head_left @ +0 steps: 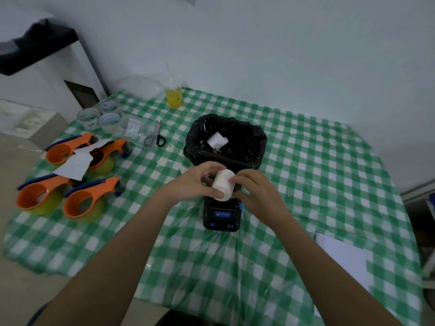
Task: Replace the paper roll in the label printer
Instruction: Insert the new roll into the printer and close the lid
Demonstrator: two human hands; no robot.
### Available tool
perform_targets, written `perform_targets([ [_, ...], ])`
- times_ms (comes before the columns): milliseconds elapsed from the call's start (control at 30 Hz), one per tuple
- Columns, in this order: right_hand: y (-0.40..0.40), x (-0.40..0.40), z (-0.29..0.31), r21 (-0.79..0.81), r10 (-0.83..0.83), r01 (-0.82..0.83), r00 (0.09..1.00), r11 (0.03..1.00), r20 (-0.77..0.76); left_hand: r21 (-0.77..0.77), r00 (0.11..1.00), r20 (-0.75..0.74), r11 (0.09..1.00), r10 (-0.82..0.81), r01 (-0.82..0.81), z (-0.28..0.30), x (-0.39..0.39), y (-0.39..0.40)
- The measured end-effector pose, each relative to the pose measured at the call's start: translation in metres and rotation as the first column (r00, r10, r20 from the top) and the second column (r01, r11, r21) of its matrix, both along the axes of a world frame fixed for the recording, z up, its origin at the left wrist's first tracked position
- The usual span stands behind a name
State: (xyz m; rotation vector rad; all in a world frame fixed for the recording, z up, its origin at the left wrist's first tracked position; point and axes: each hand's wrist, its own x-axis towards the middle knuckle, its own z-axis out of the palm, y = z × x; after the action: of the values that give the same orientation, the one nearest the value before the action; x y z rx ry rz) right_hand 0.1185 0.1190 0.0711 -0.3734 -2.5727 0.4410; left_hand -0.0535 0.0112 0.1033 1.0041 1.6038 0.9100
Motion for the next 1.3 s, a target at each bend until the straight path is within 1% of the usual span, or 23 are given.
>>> perform_targets([
  [133, 0.006, -0.003, -0.001, 0.223, 0.084, -0.098, 0.994, 0.97, 0.072, -0.066, 0.996, 0.032, 0.994, -0.081, 0.083, 0.003, -0.003, -0.001],
  [200, 0.007, -0.005, -0.002, 0.251, 0.112, -0.133, 0.989, 0.959, 0.097, -0.112, 0.994, 0.072, 0.99, -0.079, 0.087, -0.001, -0.003, -0.001],
  [267, 0.007, -0.006, -0.006, 0.227, 0.128, -0.154, 0.984, 0.962, 0.125, -0.139, 0.992, 0.107, 0.987, -0.066, 0.081, -0.006, -0.003, -0.001],
  [333, 0.005, -0.005, -0.012, 0.168, 0.138, -0.166, 0.977, 0.972, 0.166, -0.154, 0.989, 0.136, 0.985, -0.057, 0.078, -0.01, -0.003, -0.001],
  [400, 0.002, -0.002, -0.021, 0.077, 0.122, -0.139, 0.973, 0.987, 0.195, -0.164, 0.988, 0.144, 0.983, -0.063, 0.087, -0.014, -0.004, -0.001],
  [467, -0.003, 0.002, -0.033, -0.014, 0.074, -0.073, 0.977, 0.997, 0.198, -0.187, 0.991, 0.124, 0.98, -0.047, 0.07, -0.02, -0.004, -0.001],
  [500, -0.004, 0.003, -0.04, -0.055, 0.04, -0.029, 0.978, 0.998, 0.204, -0.197, 0.995, 0.098, 0.98, -0.017, 0.036, -0.024, -0.004, 0.0],
  [567, -0.006, 0.004, -0.054, -0.11, -0.042, 0.071, 0.968, 0.991, 0.248, -0.191, 0.996, 0.001, 0.977, 0.093, -0.091, -0.034, -0.004, 0.003],
  [633, -0.006, 0.001, -0.067, -0.146, -0.105, 0.158, 0.942, 0.976, 0.319, -0.146, 0.969, -0.105, 0.961, 0.223, -0.237, -0.044, -0.006, 0.006],
  [700, -0.006, -0.005, -0.078, -0.182, -0.137, 0.219, 0.916, 0.959, 0.377, -0.111, 0.943, -0.162, 0.944, 0.292, -0.311, -0.053, -0.007, 0.01],
  [800, -0.003, -0.013, -0.092, -0.179, -0.174, 0.255, 0.912, 0.95, 0.372, -0.076, 0.925, -0.243, 0.945, 0.291, -0.317, -0.064, -0.009, 0.017],
  [867, 0.0, -0.017, -0.101, -0.165, -0.196, 0.269, 0.913, 0.949, 0.358, -0.039, 0.911, -0.27, 0.942, 0.311, -0.333, -0.071, -0.01, 0.022],
  [1067, 0.008, -0.025, -0.12, -0.15, -0.139, 0.198, 0.933, 0.969, 0.332, 0.053, 0.877, -0.306, 0.927, 0.37, -0.372, -0.088, -0.012, 0.03],
  [1200, 0.01, -0.027, -0.132, -0.179, -0.151, 0.216, 0.936, 0.96, 0.319, 0.084, 0.87, -0.339, 0.932, 0.358, -0.351, -0.097, -0.011, 0.031],
  [1300, 0.012, -0.028, -0.137, -0.172, -0.163, 0.226, 0.934, 0.959, 0.317, 0.087, 0.868, -0.349, 0.934, 0.354, -0.346, -0.103, -0.011, 0.03],
])
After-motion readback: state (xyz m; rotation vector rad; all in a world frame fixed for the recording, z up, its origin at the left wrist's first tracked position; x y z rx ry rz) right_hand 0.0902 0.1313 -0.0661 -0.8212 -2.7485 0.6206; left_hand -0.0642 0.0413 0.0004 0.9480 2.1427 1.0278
